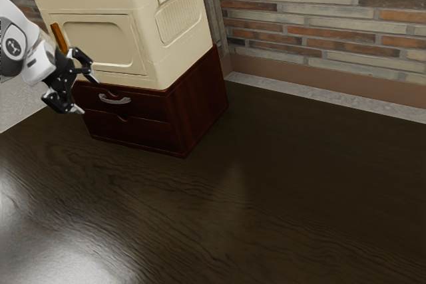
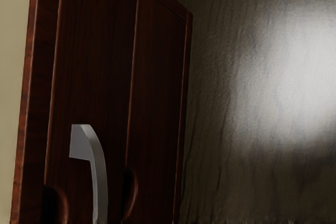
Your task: Pull the drawer handle with one arm to open the drawer
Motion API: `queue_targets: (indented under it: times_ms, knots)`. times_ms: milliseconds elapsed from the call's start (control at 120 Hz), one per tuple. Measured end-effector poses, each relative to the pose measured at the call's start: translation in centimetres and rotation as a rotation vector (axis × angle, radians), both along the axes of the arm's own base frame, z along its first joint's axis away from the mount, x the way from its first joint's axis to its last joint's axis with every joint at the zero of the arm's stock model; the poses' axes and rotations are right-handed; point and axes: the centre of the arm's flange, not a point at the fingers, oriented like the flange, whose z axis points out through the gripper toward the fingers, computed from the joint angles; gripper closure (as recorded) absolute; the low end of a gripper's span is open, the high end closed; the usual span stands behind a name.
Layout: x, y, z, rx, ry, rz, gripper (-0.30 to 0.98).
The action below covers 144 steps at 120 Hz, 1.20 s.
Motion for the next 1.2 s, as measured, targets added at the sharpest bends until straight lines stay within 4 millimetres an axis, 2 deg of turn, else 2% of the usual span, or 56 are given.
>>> queue_targets:
  times_ms: [108,217,367,642,925,1200]
  knots:
    - [0.5,1.4,-1.5,0.031,-0.008,-0.047,0.11]
    - [1.6,1.5,-2.8,0.064,-0.011,-0.108,0.19]
    - [2.1,1.6,-3.0,0.105,-0.035,-0.168,0.24]
    - [3.4,1.6,-4.5,0.126,-0.069,-0.245,0.28]
    - [4.0,1.5,-5.2,0.141,-0.09,-0.298,0.4]
    - [4.1,2.1,-5.9,0.148,-0.096,-0.319,0.44]
